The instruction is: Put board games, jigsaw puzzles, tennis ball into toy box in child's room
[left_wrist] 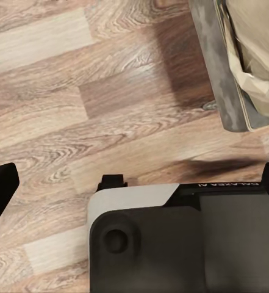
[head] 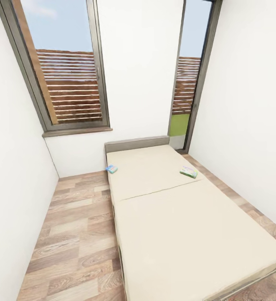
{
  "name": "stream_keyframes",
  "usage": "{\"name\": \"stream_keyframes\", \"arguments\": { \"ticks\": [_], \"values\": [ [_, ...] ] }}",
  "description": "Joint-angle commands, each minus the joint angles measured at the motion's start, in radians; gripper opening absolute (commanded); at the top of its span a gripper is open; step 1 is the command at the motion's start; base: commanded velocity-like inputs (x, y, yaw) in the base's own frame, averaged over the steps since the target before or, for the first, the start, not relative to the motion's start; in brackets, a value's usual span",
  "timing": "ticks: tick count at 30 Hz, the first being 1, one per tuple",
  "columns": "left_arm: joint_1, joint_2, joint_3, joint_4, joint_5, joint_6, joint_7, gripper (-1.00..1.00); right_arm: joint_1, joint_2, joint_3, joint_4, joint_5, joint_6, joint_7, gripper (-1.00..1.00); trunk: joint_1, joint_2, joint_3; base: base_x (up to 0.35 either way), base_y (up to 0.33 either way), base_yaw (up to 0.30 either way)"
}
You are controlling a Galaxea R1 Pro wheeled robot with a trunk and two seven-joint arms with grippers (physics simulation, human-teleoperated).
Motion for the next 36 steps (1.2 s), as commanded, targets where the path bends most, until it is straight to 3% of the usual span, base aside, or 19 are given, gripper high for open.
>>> {"name": "stream_keyframes", "arguments": {
  "ticks": [1,18,36],
  "values": [
    [0.0,0.0,-0.001,-0.001,-0.001,0.001,0.0,1.0,-0.001,0.0,-0.002,0.0,-0.003,-0.003,-0.002,1.0,0.001,-0.002,-0.002,0.0,0.0,-0.09],
    [0.0,0.0,-0.001,-0.001,-0.001,0.001,0.0,1.0,-0.001,0.001,-0.002,0.0,-0.003,-0.003,-0.002,1.0,0.001,-0.002,0.0,0.0,0.0,-0.032],
    [0.0,0.0,-0.001,-0.001,-0.001,0.001,0.0,1.0,-0.001,0.0,-0.002,0.0,-0.003,-0.004,-0.002,1.0,0.001,-0.002,0.012,0.0,0.0,-0.218]
  ]
}}
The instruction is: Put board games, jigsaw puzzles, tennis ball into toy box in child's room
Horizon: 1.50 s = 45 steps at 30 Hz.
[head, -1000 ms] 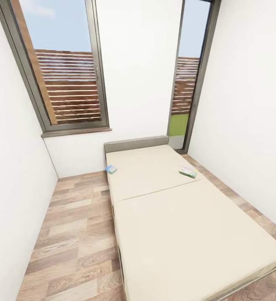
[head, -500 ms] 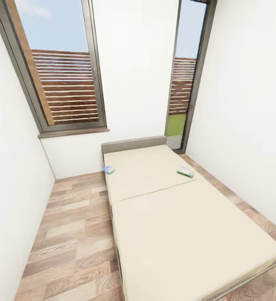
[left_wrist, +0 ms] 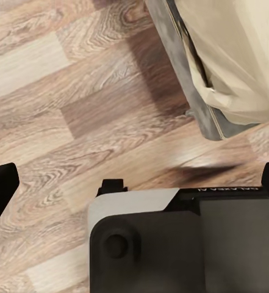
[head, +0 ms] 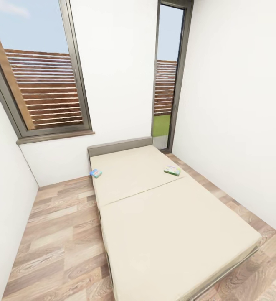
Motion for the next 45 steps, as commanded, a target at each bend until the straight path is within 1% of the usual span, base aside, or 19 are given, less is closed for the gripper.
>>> {"name": "stream_keyframes", "arguments": {
  "ticks": [1,45],
  "values": [
    [0.0,0.0,-0.001,-0.001,-0.001,0.001,0.0,1.0,-0.001,0.001,-0.002,0.001,-0.003,-0.003,-0.002,1.0,0.001,-0.002,-0.001,0.0,0.0,-0.247],
    [0.0,0.0,-0.001,-0.001,-0.001,0.001,0.0,1.0,-0.001,0.001,-0.002,0.001,-0.003,-0.004,-0.002,1.0,0.001,-0.002,0.034,0.0,0.001,-0.248]
  ]
}}
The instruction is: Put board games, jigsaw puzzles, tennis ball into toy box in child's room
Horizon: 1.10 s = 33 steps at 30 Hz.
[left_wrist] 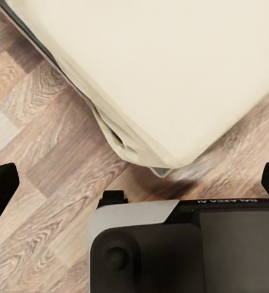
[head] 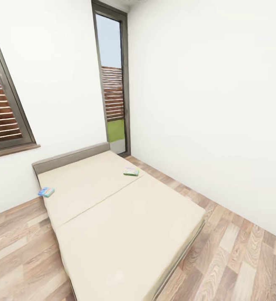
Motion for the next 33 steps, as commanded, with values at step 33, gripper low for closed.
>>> {"name": "stream_keyframes", "arguments": {
  "ticks": [33],
  "values": [
    [0.0,0.0,-0.001,-0.001,-0.002,0.001,0.0,1.0,-0.001,0.001,-0.002,0.001,-0.003,-0.002,-0.002,1.0,0.001,-0.002,0.003,0.0,0.05,-0.047]
  ]
}}
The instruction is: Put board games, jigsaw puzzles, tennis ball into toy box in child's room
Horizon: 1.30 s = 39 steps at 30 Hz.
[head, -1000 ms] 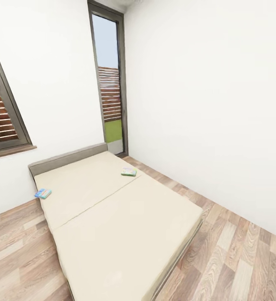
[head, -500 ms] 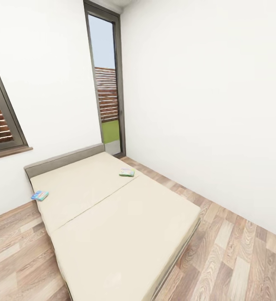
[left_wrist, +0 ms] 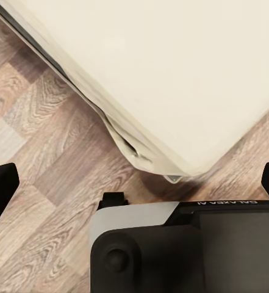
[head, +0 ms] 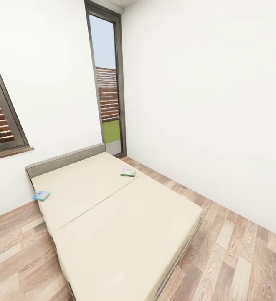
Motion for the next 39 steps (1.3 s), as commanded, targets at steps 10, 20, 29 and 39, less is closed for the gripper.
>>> {"name": "stream_keyframes", "arguments": {
  "ticks": [10,20,29,39],
  "values": [
    [0.009,-0.006,0.0,0.009,-0.001,0.007,-0.004,1.0,-0.018,0.018,-0.005,-0.011,-0.004,-0.009,-0.007,1.0,0.001,-0.002,-0.002,0.0,0.01,0.0],
    [0.013,0.004,0.0,0.036,-0.003,0.0,-0.002,1.0,-0.022,0.037,-0.003,0.001,-0.001,-0.011,-0.007,1.0,0.001,-0.002,-0.002,0.0,0.0,0.0],
    [0.013,0.006,-0.001,0.043,-0.004,-0.002,-0.001,1.0,-0.021,0.039,-0.002,0.003,-0.001,-0.012,-0.006,1.0,0.001,-0.002,-0.002,0.0,0.0,0.0],
    [0.013,0.008,0.001,0.044,-0.004,-0.002,-0.002,1.0,-0.021,0.036,-0.003,0.003,-0.001,-0.012,-0.005,1.0,0.001,-0.002,-0.002,0.0,0.0,0.0]
  ]
}}
